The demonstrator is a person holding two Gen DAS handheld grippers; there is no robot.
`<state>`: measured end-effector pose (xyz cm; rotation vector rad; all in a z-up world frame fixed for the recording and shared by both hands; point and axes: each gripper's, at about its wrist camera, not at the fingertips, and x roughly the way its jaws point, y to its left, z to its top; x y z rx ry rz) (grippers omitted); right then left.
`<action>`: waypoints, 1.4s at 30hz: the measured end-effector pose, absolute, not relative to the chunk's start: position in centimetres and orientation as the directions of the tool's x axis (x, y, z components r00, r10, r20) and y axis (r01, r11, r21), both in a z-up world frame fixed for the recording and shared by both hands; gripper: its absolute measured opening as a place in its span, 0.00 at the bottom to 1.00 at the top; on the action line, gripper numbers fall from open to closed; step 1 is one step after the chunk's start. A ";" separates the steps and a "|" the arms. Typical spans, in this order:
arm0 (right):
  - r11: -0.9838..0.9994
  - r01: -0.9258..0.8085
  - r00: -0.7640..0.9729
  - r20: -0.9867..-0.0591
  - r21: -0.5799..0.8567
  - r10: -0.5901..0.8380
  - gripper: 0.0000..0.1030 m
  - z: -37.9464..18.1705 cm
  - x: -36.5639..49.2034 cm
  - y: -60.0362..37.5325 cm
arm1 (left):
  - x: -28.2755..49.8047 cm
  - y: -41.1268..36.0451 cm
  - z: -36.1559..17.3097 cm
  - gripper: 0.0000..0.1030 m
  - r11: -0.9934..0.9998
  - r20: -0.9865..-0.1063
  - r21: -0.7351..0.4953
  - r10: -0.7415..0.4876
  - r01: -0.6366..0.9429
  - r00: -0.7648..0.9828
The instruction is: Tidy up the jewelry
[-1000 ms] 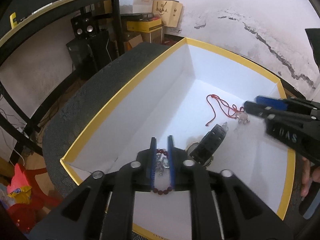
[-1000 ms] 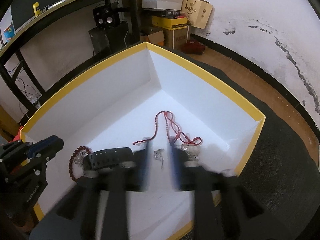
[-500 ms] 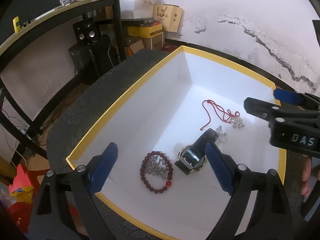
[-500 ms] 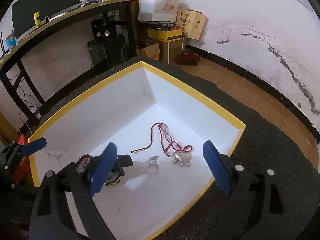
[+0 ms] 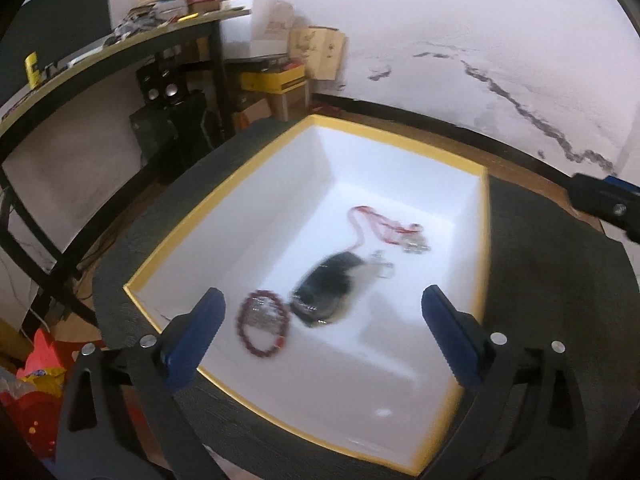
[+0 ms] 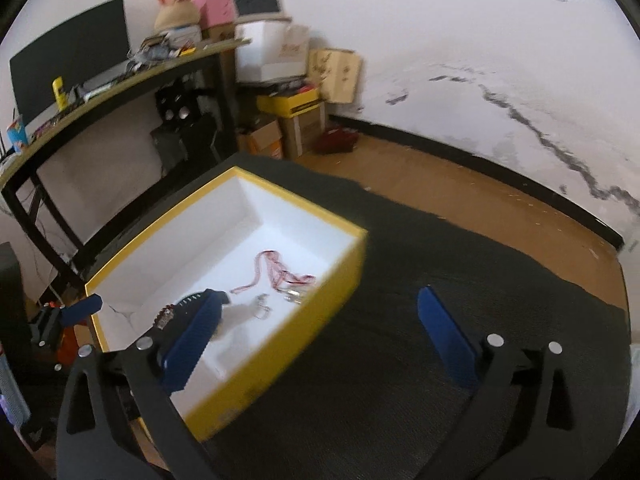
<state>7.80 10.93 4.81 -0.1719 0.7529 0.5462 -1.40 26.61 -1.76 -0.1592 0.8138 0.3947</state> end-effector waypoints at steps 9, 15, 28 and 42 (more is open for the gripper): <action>0.959 -0.275 0.700 -0.670 0.069 0.249 0.93 5.4 4.2 -6.6 | -0.6 16.6 -0.3 0.94 0.975 -0.726 -0.003 0.150 -0.221 0.671; 0.989 -0.114 0.721 -0.678 0.092 0.146 0.93 1.1 2.0 -16.2 | 0.6 9.4 -1.2 0.94 0.997 -0.720 0.016 0.063 -0.074 0.691; 0.995 0.036 0.697 -0.715 0.098 0.045 0.93 -6.3 2.7 -23.8 | 3.9 1.8 -5.7 0.94 0.999 -0.748 0.047 0.029 0.009 0.663; 0.996 -0.001 0.688 -0.723 0.091 0.066 0.93 -5.7 2.3 -23.1 | 5.0 1.2 -5.8 0.94 1.000 -0.760 0.010 0.010 -0.004 0.650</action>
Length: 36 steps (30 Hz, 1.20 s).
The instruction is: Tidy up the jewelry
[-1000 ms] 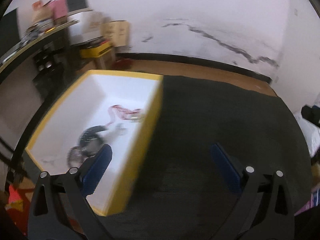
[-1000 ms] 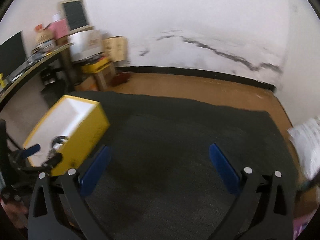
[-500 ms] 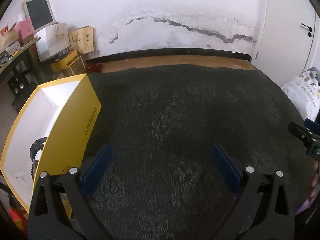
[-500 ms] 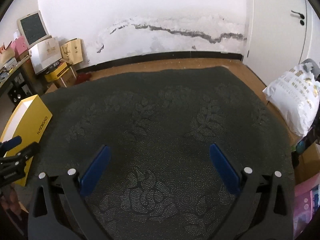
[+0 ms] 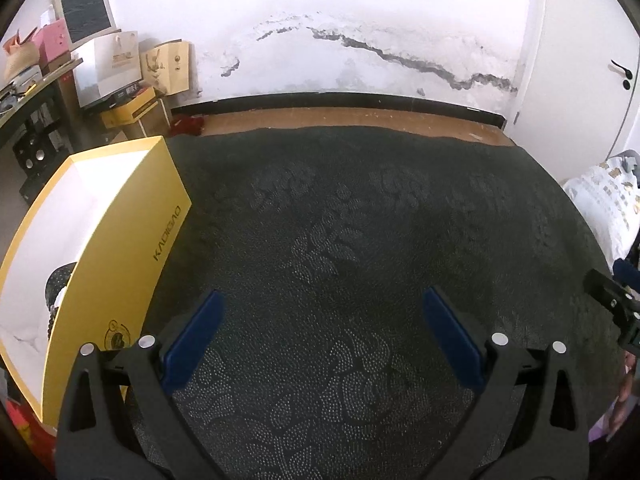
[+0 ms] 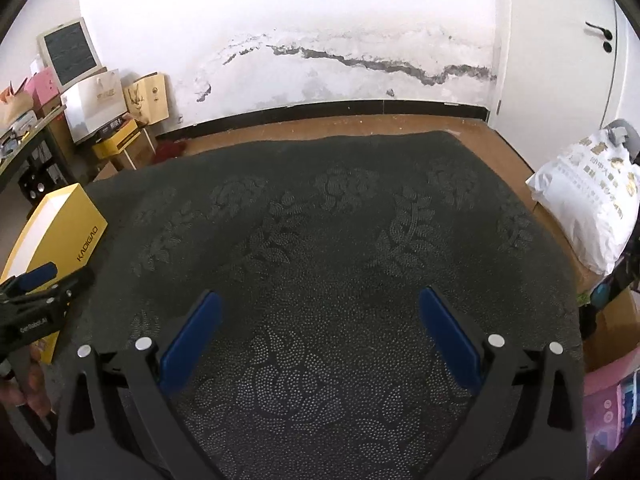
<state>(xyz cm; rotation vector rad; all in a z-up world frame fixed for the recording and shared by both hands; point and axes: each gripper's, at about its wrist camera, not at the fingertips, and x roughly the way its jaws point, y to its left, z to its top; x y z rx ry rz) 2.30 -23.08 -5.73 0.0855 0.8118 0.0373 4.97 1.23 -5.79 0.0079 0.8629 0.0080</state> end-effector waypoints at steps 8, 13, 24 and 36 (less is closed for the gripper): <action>0.996 -0.012 0.691 -0.719 0.087 0.071 0.93 -5.3 2.3 -22.3 | 4.7 1.4 -5.7 0.94 1.000 -0.759 0.003 0.000 0.003 0.651; 0.997 -0.021 0.689 -0.721 0.081 0.073 0.93 -5.2 2.3 -21.8 | 4.4 1.8 -5.7 0.94 1.000 -0.759 -0.005 -0.004 0.000 0.652; 0.997 -0.037 0.687 -0.722 0.073 0.078 0.93 -5.2 2.4 -20.8 | 4.2 2.1 -5.7 0.94 1.000 -0.759 -0.008 -0.003 -0.005 0.651; 0.996 -0.042 0.688 -0.721 0.073 0.082 0.93 -5.2 2.4 -20.6 | 4.0 2.4 -5.7 0.94 1.000 -0.758 -0.012 -0.001 -0.012 0.653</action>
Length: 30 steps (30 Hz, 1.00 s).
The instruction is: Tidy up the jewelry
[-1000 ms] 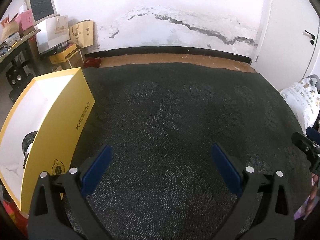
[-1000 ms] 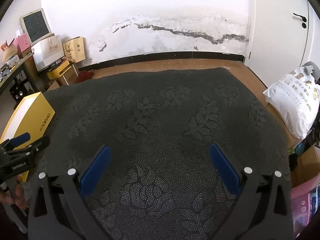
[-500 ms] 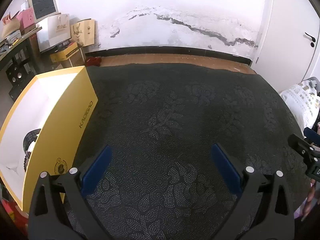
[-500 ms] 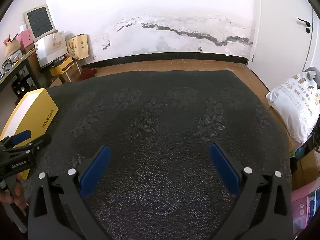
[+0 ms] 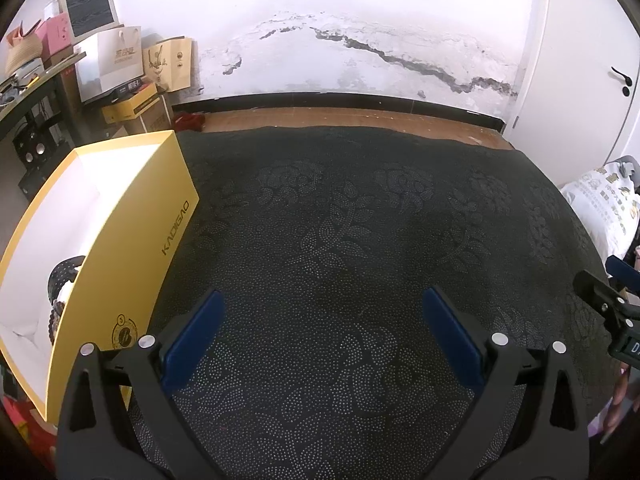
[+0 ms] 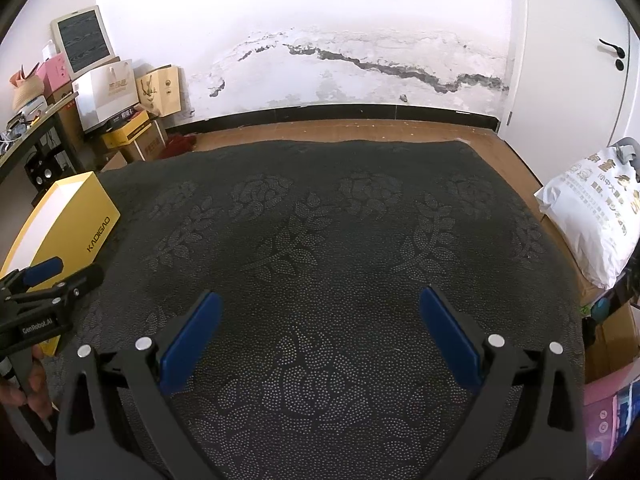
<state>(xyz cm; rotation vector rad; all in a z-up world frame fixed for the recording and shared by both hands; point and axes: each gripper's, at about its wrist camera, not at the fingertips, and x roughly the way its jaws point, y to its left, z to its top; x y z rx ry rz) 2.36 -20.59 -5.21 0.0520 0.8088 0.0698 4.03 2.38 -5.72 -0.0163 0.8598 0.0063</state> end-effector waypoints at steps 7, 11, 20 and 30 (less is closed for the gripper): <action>0.997 -0.043 0.689 -0.721 0.071 0.080 0.93 -5.4 2.4 -20.6 | 4.0 2.5 -5.8 0.94 1.000 -0.758 -0.010 -0.001 -0.010 0.652; 0.997 -0.046 0.690 -0.720 0.068 0.081 0.93 -5.4 2.4 -20.5 | 4.0 2.4 -5.8 0.94 1.000 -0.758 -0.008 0.000 -0.009 0.652; 0.996 -0.048 0.689 -0.720 0.072 0.085 0.93 -5.3 2.3 -20.5 | 4.0 2.5 -6.0 0.94 1.000 -0.759 -0.007 0.000 -0.008 0.651; 0.996 -0.051 0.689 -0.720 0.068 0.084 0.93 -5.4 2.3 -20.6 | 4.0 2.4 -5.9 0.94 1.000 -0.761 -0.006 0.000 -0.007 0.649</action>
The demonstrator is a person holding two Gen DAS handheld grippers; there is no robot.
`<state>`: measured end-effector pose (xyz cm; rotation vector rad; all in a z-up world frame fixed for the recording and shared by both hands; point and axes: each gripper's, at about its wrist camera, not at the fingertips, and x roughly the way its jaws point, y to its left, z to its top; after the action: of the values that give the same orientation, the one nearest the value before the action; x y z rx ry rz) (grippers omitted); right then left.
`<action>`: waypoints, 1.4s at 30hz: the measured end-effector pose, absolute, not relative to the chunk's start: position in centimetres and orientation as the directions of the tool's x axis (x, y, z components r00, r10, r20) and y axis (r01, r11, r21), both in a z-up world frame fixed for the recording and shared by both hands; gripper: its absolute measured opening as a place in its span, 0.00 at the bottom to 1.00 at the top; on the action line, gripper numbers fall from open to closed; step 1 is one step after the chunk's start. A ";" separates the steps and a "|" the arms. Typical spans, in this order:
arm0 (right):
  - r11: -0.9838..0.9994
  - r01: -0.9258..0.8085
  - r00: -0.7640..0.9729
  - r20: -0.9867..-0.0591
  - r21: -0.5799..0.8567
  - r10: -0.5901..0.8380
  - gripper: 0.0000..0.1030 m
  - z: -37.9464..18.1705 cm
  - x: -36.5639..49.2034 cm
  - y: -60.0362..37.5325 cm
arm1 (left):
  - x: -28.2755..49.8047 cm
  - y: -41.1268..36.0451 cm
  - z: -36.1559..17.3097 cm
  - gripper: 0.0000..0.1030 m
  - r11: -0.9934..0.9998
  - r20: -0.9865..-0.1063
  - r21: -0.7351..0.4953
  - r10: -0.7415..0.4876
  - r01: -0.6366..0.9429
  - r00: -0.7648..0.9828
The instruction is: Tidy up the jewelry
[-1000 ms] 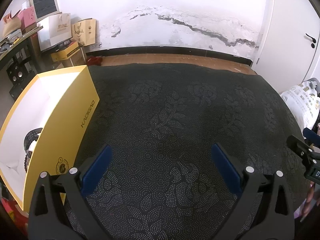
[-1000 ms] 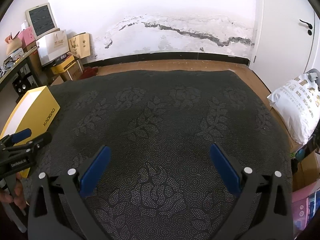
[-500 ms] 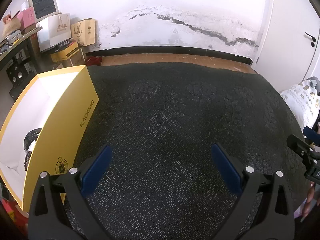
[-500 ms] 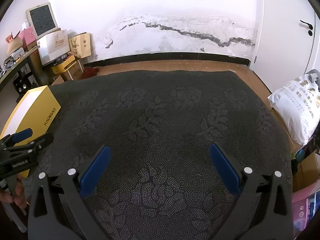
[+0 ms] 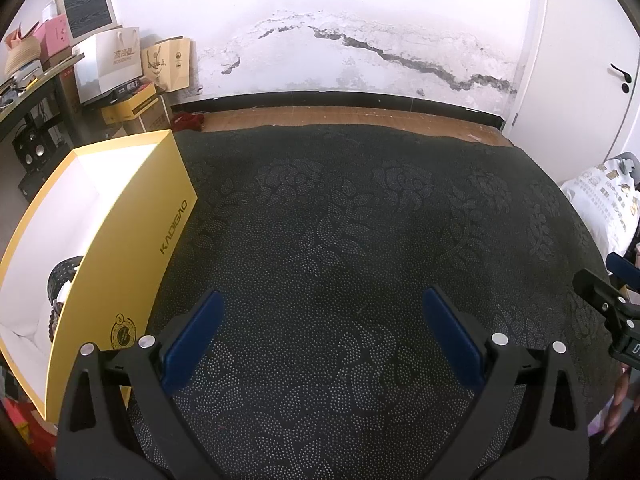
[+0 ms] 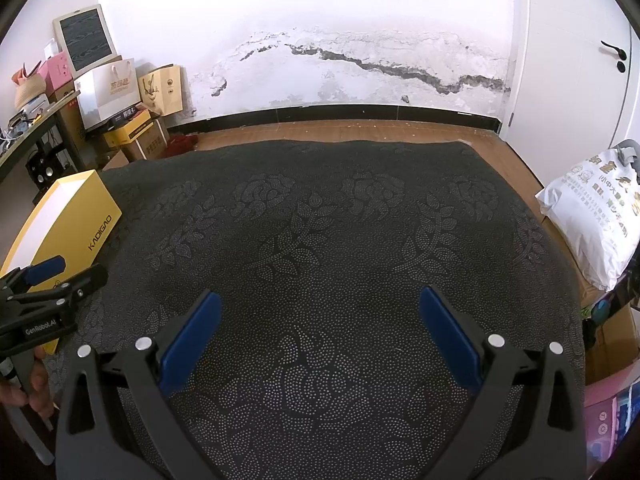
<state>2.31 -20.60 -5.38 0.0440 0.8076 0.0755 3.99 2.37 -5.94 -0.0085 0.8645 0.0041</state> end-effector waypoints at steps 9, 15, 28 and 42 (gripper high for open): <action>0.996 -0.052 0.689 -0.720 0.068 0.085 0.93 -5.4 2.3 -20.6 | 4.0 2.4 -5.9 0.94 1.000 -0.761 -0.004 0.001 -0.005 0.649; 0.996 -0.054 0.688 -0.720 0.070 0.088 0.93 -5.3 2.4 -20.6 | 4.0 2.4 -5.9 0.94 1.000 -0.761 -0.006 -0.001 -0.006 0.648; 0.996 -0.054 0.687 -0.721 0.071 0.089 0.93 -5.3 2.4 -20.7 | 4.0 2.3 -5.9 0.94 1.000 -0.761 -0.007 -0.001 -0.007 0.649; 0.996 -0.057 0.689 -0.719 0.071 0.091 0.93 -5.1 2.4 -20.8 | 4.0 2.4 -5.7 0.94 1.000 -0.771 -0.021 -0.020 0.006 0.637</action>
<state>2.37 -20.84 -5.06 0.0443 0.8068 0.0829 4.02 2.41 -5.74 -0.0172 0.8801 -0.0153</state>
